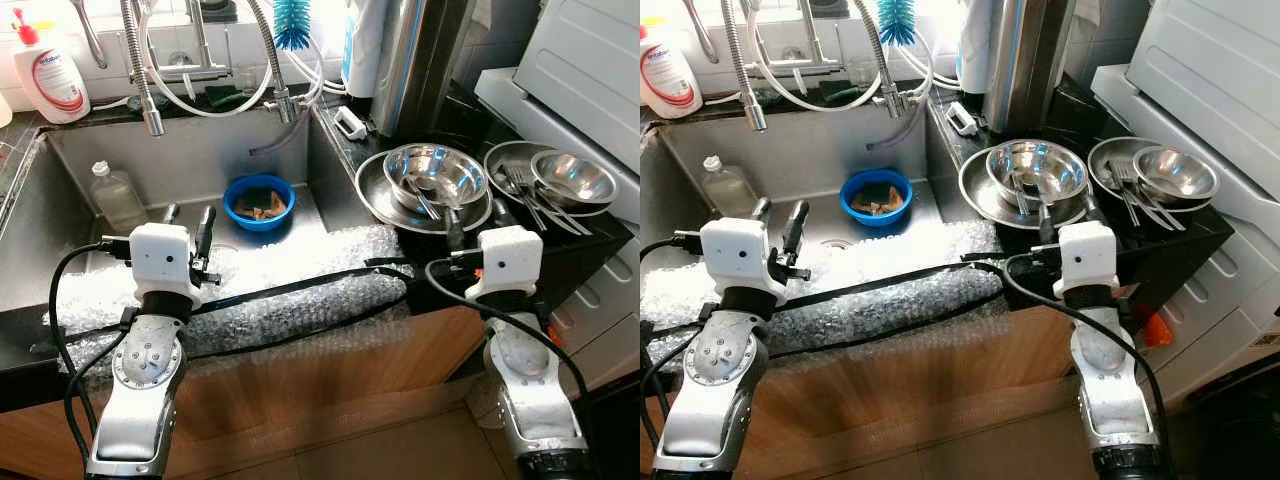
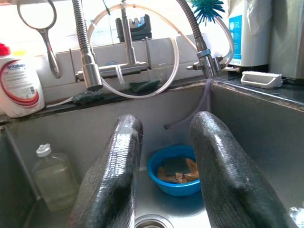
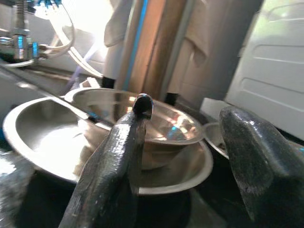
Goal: Kitchen organization
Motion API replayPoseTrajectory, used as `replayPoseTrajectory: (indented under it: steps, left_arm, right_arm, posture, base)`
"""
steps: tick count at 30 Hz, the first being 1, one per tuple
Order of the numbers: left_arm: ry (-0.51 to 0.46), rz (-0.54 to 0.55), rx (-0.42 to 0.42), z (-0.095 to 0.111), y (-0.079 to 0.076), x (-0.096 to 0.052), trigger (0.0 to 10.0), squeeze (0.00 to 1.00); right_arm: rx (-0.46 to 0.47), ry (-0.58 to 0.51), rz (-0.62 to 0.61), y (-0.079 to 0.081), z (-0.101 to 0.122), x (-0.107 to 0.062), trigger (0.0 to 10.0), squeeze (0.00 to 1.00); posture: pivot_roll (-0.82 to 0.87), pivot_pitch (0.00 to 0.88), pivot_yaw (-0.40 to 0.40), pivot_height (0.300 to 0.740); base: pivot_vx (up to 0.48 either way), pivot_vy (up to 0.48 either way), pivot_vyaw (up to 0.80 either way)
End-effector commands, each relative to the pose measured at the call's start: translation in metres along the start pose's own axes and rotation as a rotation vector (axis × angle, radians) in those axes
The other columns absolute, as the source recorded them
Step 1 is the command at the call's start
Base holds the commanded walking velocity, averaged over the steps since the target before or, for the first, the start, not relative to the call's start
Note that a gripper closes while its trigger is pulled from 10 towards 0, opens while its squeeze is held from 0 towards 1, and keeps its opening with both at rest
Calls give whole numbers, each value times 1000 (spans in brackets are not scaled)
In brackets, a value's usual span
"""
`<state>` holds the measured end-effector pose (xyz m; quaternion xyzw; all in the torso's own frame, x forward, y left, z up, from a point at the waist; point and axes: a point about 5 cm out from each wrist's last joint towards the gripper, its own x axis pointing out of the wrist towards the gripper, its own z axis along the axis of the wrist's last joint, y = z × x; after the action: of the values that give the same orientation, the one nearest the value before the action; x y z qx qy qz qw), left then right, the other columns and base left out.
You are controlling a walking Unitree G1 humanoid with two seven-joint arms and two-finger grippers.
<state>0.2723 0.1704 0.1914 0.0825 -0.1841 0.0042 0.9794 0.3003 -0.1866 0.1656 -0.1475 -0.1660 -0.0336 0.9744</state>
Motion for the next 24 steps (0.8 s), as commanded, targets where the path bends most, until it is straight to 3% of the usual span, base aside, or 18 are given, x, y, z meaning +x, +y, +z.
replayPoseTrajectory:
  steps: [1, 14, 24]
  left_arm:
    - [-19, -17, 15, 4, -3, 0, 10000, 0]
    - [-17, -23, 12, 4, -4, 0, 10000, 0]
    - [-15, -28, 11, 4, -5, 0, 10000, 0]
  right_arm:
    - [-24, 20, -36, -6, -4, 1, 10000, 0]
    - [-58, 95, -121, -9, -14, -2, 10000, 0]
    - [-11, 132, -118, -2, -18, -3, 10000, 0]
  posture:
    - [56, 99, -32, 740]
    - [59, 100, -34, 740]
    - [62, 100, -34, 740]
  base:
    - [0, 0, 0]
    - [0, 0, 0]
    - [0, 0, 0]
